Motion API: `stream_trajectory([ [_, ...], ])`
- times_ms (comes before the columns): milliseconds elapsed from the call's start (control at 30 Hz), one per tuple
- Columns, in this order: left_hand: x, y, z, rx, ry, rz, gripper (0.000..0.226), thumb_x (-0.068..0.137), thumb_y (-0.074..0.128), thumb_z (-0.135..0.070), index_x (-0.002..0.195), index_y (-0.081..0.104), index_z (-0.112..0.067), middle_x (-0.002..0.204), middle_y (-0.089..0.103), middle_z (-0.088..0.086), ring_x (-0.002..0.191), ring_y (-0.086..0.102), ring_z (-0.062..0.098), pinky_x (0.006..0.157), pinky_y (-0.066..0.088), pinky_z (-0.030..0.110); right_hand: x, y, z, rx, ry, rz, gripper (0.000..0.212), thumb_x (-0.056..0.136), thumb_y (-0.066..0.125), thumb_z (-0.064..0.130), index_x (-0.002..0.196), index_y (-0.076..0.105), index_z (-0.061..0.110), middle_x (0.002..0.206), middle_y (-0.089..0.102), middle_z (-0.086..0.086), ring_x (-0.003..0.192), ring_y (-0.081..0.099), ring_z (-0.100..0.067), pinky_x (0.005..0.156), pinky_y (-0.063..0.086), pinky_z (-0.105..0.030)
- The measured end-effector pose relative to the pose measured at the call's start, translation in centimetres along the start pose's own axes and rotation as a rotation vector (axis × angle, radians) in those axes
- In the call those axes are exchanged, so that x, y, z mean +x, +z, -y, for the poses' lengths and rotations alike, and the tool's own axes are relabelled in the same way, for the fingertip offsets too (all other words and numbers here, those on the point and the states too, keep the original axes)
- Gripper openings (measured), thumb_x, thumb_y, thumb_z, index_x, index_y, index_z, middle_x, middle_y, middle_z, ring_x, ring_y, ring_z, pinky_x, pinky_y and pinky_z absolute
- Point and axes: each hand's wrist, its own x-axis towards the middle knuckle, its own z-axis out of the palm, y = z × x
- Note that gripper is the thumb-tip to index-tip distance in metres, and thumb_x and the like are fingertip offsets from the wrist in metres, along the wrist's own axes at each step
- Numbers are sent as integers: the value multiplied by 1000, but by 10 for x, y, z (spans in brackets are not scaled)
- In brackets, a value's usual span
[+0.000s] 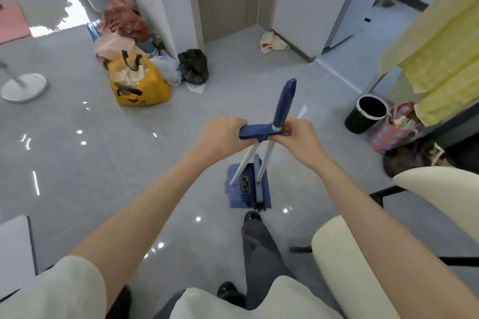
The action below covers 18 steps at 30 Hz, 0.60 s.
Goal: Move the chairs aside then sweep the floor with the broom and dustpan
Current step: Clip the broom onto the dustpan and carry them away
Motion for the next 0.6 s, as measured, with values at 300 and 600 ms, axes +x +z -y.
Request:
stream_trajectory([
  [300, 201, -35, 96, 23, -2, -129, 25, 89, 58, -39, 96, 58, -15, 91, 65, 4, 84, 61, 26, 59, 36, 30, 224, -9, 9, -35, -13, -30, 24, 79, 73, 8, 102, 67, 10, 94, 73, -11, 90, 69, -25, 83, 56, -38],
  [600, 371, -69, 174, -44, -45, -122, 21, 87, 62, -32, 94, 59, -12, 90, 62, 5, 80, 50, 20, 63, 40, 31, 416, -15, 41, -92, 6, 17, 28, 77, 74, 7, 104, 66, 7, 94, 74, -13, 89, 69, -26, 80, 55, -37],
])
